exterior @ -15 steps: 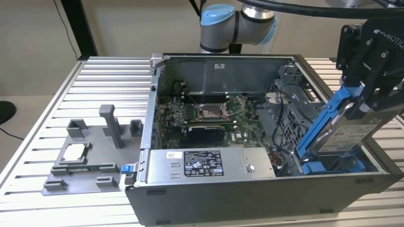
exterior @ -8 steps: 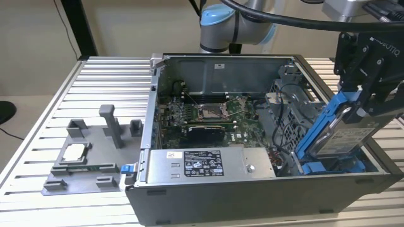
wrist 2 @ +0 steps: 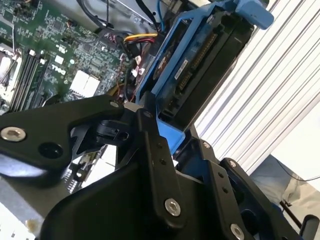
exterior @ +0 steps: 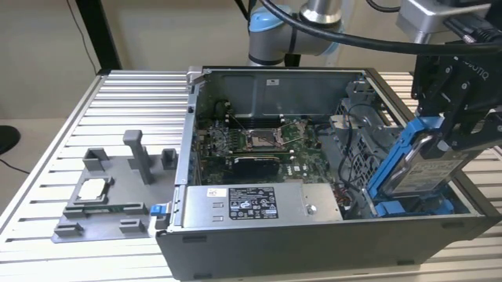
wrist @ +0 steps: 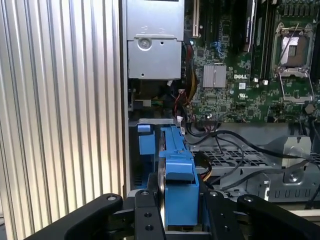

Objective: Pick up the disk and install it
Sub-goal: 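Pick up the disk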

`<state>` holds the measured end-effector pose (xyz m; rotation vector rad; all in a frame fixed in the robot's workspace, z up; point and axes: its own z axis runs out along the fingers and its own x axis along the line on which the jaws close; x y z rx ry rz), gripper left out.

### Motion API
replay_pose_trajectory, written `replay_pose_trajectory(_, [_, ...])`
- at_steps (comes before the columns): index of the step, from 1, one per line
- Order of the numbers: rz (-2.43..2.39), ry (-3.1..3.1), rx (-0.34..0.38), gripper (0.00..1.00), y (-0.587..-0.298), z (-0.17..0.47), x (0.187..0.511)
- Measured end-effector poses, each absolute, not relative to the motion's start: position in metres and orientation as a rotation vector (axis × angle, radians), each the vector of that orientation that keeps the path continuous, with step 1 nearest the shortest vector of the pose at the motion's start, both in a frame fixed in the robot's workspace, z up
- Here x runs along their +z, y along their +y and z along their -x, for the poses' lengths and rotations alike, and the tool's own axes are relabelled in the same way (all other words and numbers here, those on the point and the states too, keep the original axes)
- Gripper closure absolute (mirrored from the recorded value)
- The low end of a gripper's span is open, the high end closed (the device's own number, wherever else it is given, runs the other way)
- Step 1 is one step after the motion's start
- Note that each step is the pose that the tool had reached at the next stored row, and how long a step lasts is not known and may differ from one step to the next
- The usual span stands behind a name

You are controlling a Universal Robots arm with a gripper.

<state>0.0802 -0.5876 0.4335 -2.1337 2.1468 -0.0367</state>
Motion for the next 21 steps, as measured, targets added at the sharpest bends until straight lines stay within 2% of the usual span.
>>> replay_pose_trajectory(3, [2.151, 2.167, -0.005, 1.0, -0.588, -0.083, 0.442])
replay_pose_trajectory(21, [2.175, 2.193, 0.047, 1.0, -0.59, -0.097, 0.441])
